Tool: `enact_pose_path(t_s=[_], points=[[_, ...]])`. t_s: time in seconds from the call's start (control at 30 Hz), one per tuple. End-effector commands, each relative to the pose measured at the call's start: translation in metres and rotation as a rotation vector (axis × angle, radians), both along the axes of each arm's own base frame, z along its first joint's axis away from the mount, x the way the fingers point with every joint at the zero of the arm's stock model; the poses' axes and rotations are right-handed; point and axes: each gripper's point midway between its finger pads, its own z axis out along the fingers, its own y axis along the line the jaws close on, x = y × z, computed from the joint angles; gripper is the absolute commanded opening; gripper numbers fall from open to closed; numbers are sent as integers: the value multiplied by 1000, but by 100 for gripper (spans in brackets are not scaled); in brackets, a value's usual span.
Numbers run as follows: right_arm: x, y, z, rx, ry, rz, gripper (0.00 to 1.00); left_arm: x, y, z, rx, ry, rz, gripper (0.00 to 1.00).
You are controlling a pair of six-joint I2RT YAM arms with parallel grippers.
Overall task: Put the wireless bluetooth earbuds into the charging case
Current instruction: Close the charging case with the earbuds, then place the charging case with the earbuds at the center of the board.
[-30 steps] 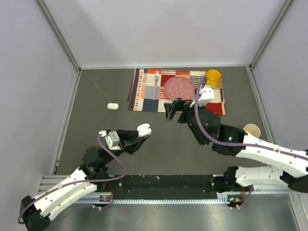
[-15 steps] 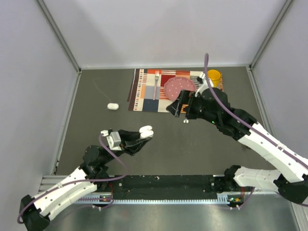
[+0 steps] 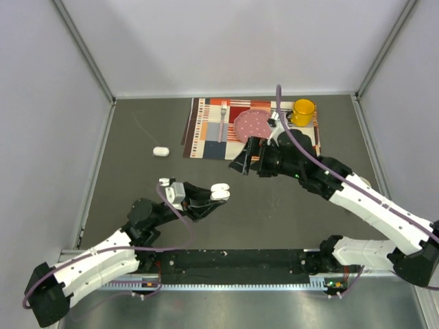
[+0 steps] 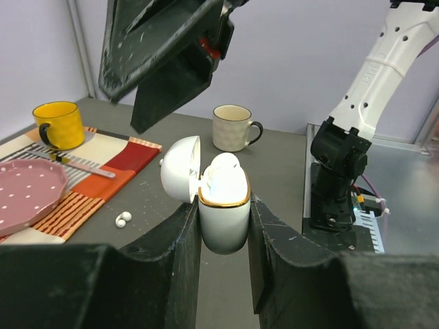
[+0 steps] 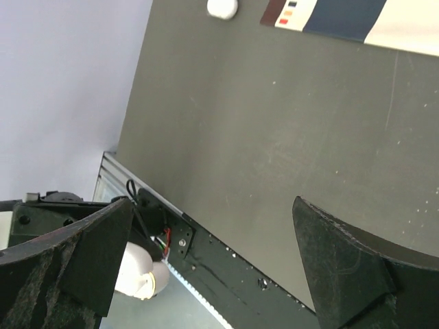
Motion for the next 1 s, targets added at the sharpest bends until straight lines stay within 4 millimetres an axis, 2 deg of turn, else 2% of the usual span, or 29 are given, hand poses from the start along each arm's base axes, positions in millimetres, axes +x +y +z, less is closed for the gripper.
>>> enact_pose_path(t_s=[0.0, 0.27, 0.5, 0.77, 0.9, 0.97], points=[[-7, 20, 6, 39, 8, 80, 99, -12, -4, 43, -98, -80, -69, 0], [-22, 31, -16, -6, 36, 132, 99, -8, -13, 44, -99, -68, -90, 0], [-27, 31, -32, -36, 60, 145, 99, -7, -15, 47, -97, -68, -90, 0], [-33, 29, -34, -50, 50, 176, 99, -3, -14, 44, -93, -49, -71, 0], [-30, 19, -35, -70, 35, 128, 99, 4, -14, 42, -92, -3, -36, 0], [-15, -1, -39, -107, 23, -16, 99, 15, -13, 38, -83, 72, 11, 0]])
